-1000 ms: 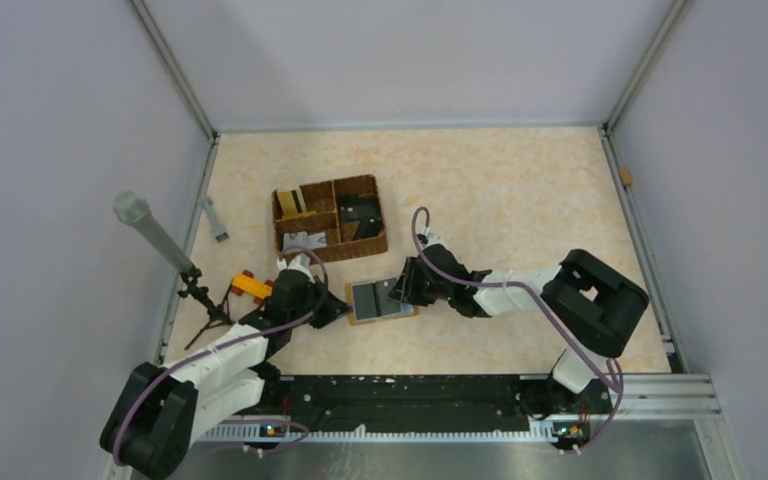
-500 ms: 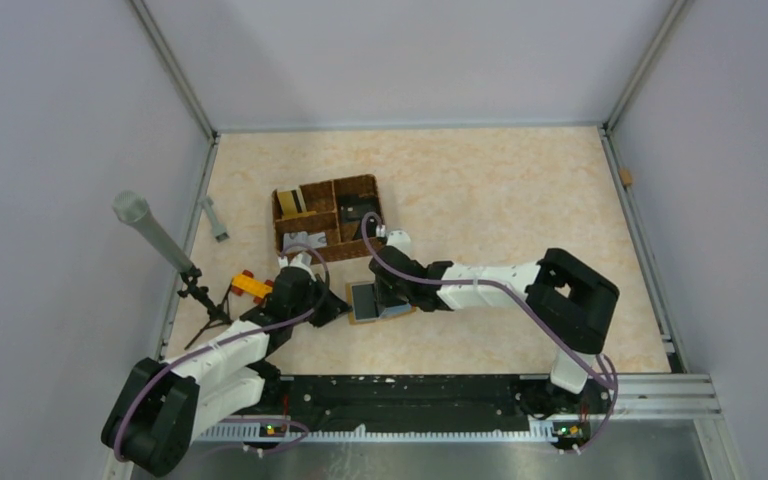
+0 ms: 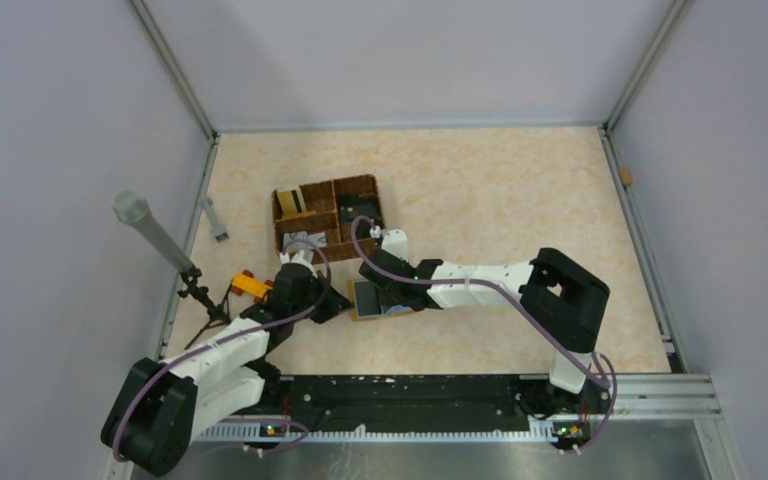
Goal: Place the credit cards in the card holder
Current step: Turn over the card slot in the card holder.
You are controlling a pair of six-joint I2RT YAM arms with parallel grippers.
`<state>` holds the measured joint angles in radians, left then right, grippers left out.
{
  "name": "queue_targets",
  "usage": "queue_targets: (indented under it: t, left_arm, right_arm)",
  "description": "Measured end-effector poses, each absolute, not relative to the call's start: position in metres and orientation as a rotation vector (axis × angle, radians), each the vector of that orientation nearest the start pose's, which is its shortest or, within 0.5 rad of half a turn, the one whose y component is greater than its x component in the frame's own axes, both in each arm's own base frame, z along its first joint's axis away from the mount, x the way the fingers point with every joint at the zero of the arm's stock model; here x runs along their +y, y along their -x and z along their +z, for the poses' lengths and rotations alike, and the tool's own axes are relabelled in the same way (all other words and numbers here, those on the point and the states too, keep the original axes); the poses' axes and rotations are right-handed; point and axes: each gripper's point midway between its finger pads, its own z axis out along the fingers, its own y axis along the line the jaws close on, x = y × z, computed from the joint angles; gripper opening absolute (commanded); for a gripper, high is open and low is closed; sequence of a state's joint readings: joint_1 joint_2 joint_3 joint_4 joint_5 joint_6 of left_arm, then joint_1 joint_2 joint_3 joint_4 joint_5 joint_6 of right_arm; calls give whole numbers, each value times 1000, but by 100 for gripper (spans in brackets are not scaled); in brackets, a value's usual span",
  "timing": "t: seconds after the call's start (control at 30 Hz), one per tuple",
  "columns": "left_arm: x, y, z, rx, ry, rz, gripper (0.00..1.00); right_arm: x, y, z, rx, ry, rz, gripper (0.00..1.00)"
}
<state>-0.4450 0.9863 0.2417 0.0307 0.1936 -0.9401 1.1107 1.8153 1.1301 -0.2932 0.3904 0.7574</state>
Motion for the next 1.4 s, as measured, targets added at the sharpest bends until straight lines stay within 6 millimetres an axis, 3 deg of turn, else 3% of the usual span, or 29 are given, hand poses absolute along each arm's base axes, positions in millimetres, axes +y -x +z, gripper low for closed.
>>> queue_targets:
  t: [0.13,0.23,0.37,0.5,0.83,1.07,1.4]
  left_arm:
    - [-173,-208,38,2397,492,-900,1]
    - [-173,-208,38,2397,487,-898,13]
    - [-173,-208,38,2400,473,-893,20]
    - [-173,-205,32,2424,474,-886,21]
    - [-174,-201,27,2455,473,-893,22]
    - [-173,-203,31,2438,472,-890,35]
    - [-161,-204,42,2392,483,-821,39]
  right_arm:
    - [359,-227,42,2449,295,283,18]
    - [356,-228,43,2445,309,255,19]
    - [355,-228,42,2450,327,228,24]
    - [358,-228,45,2450,342,230,32]
    - [375,-219,56,2441,389,284,31]
    - [381,-216,57,2448,399,327,37]
    - [397,-212,62,2439,416,434,48]
